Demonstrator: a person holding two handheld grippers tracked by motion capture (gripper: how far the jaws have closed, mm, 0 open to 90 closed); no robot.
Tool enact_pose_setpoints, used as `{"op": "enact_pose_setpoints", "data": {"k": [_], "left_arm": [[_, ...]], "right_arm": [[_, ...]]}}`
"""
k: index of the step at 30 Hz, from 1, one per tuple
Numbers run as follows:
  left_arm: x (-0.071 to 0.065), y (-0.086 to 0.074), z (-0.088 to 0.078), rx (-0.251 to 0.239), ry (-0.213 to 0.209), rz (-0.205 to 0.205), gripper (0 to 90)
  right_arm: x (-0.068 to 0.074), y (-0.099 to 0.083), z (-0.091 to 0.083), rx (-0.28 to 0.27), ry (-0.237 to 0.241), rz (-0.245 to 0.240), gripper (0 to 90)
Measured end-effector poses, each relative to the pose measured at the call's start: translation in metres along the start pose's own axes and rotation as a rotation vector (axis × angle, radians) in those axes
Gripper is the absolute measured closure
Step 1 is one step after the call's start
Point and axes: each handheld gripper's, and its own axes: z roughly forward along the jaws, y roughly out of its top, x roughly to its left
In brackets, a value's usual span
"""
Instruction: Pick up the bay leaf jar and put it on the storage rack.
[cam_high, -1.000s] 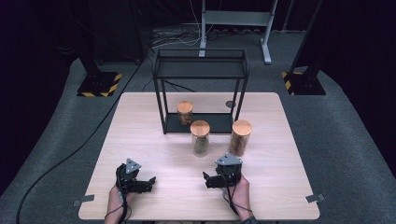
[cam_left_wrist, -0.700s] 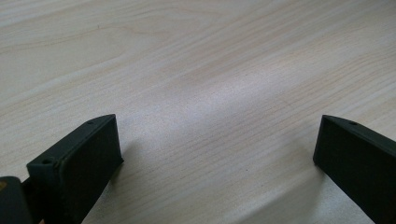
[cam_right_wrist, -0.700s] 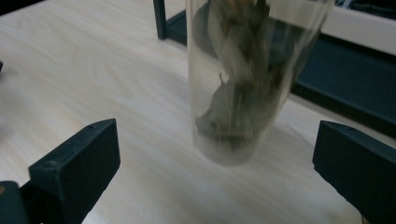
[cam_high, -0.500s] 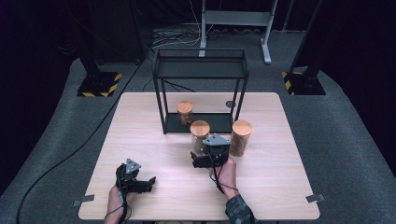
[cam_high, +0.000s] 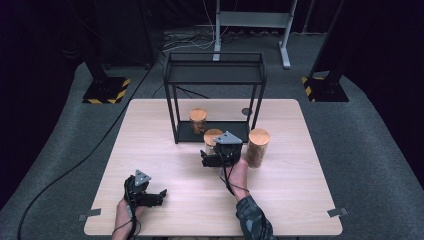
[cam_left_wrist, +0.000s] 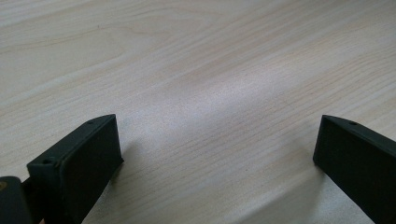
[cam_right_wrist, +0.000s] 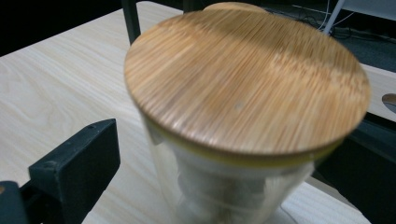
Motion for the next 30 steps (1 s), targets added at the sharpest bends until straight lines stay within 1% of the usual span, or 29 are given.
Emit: {"op": "enact_pose_setpoints", "data": {"k": [10,11,12,14,18,20,26,30], "left_arm": [[0.0001,0.0000,-0.0001,0.001,0.000,0.002,0.3],[0.0001,0.0000,0.0000,0.000,0.000,0.001,0.3],[0.0000,0.0000,0.0000,0.000,0.000,0.001,0.3],[0.0000,0.0000,-0.0001,0.000,-0.001,0.002,0.4],[0.0000,0.0000,-0.0001,0.001,-0.001,0.002,0.4],[0.0001,0.0000,-0.0001,0.000,-0.001,0.003,0.4],[-0.0001,0.0000,-0.0001,0.000,-0.003,0.005,0.4],[-0.0001,0.0000,0.0000,-0.001,-0.003,0.004,0.4]], "right_arm": [[-0.0007,0.0051,0.0038,-0.041,-0.002,0.004,0.6],[-0.0008,0.0051,0.0038,-0.047,-0.006,0.003,4.2],[-0.0011,0.0049,0.0037,-0.051,-0.001,0.003,6.0],[-0.0011,0.0037,0.0035,-0.061,-0.006,0.002,10.5],[-0.0024,0.0017,0.0042,-0.068,-0.006,0.007,16.0],[-0.0036,0.0015,0.0043,-0.073,-0.002,0.018,18.8],[-0.0057,-0.0010,0.0060,-0.073,0.020,0.031,24.0],[-0.0050,0.0001,0.0063,-0.072,0.011,0.023,24.7]]}}
